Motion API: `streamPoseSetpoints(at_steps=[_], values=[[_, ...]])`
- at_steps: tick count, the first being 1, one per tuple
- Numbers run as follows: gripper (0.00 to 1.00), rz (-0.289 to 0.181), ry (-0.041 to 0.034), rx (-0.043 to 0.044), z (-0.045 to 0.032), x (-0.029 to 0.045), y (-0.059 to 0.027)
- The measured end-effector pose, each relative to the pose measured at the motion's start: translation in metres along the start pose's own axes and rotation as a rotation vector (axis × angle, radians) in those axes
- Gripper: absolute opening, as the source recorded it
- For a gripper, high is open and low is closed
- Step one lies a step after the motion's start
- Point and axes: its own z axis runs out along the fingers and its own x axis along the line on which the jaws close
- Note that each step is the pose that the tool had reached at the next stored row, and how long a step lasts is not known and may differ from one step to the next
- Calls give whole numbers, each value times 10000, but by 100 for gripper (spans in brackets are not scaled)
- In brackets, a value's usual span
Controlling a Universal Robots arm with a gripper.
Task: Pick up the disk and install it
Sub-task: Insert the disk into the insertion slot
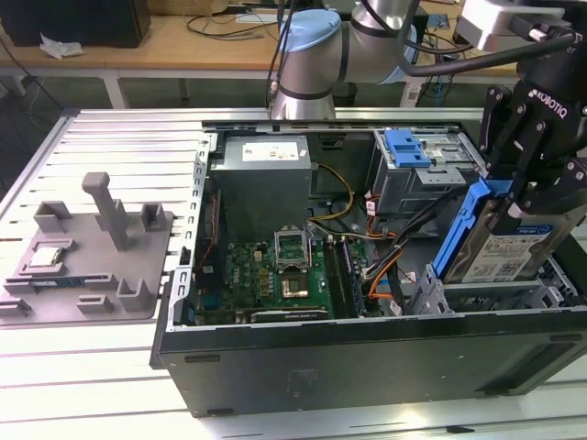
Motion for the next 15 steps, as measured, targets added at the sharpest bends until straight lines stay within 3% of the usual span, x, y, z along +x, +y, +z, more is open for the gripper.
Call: streamPoseSetpoints(at_steps=[12,15], values=[[36,0,0,1,35,-1,-1],[43,0,1,0,35,-1,-1]])
